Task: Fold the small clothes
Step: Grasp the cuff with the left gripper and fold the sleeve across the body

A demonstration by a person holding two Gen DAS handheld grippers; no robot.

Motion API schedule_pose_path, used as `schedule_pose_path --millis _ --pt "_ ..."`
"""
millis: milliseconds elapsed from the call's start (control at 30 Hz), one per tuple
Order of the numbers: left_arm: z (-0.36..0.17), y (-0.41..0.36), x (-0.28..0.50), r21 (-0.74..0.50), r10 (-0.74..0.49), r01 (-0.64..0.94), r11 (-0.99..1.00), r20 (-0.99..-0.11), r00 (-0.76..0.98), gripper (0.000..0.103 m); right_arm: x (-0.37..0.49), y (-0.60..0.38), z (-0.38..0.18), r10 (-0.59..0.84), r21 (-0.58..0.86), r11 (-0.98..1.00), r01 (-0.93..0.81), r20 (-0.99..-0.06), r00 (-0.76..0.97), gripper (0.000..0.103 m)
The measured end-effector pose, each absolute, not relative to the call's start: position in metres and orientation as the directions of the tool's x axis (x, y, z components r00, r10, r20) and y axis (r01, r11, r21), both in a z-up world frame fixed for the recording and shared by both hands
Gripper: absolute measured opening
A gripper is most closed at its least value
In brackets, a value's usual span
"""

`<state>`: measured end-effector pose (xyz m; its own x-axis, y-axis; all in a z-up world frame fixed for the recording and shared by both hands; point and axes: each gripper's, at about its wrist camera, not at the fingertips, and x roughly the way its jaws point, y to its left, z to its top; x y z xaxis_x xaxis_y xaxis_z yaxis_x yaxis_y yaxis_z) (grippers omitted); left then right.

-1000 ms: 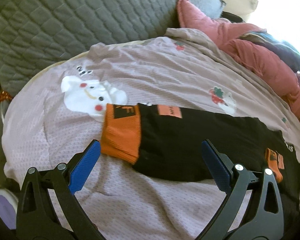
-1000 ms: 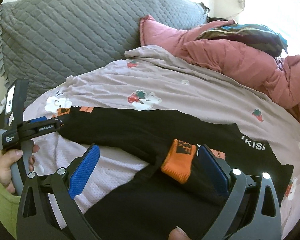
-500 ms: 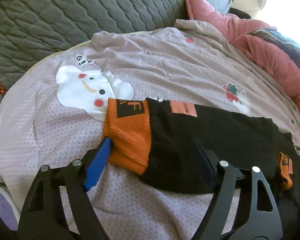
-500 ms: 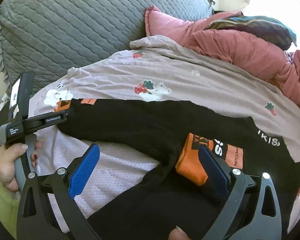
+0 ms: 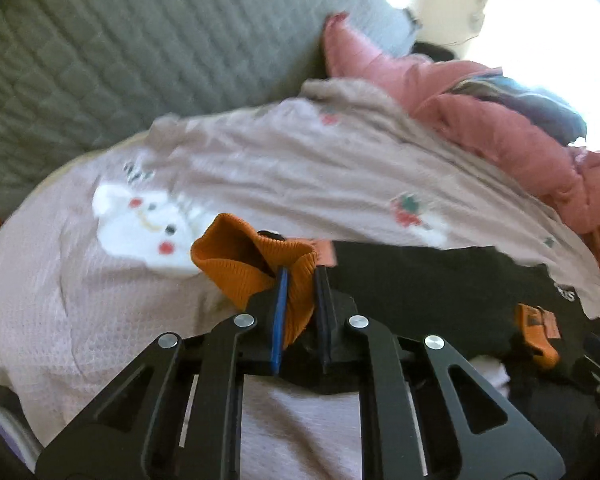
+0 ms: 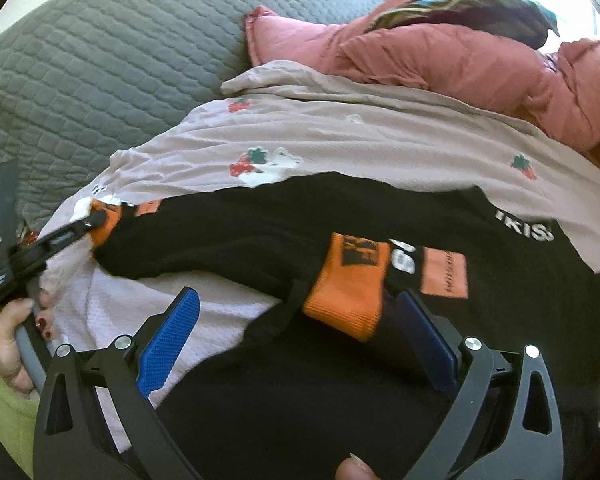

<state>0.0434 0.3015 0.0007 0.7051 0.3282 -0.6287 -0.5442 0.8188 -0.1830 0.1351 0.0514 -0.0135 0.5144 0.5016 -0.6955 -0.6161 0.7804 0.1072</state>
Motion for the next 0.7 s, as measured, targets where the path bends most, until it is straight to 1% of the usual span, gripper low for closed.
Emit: schedule_pose_path --millis 233,400,700 --pt "0.016 0.284 0.038 -0.26 0.244 -0.455 0.852 -0.57 0.784 0.006 0.138 0.017 -0.01 0.478 0.125 0.818 -0.561 -0.69 0.544 0.098" --pt "0.032 0.255 0.04 -0.277 0.176 -0.363 0.889 -0.526 0.832 0.006 0.138 -0.011 -0.003 0.47 0.14 0.839 -0.525 -0.672 0.572 0.098" --pt "0.048 0.198 0.052 -0.274 0.064 -0.23 0.934 -0.505 0.861 0.006 0.14 -0.072 0.005 0.448 0.186 0.878 -0.441 -0.645 0.619 0.098"
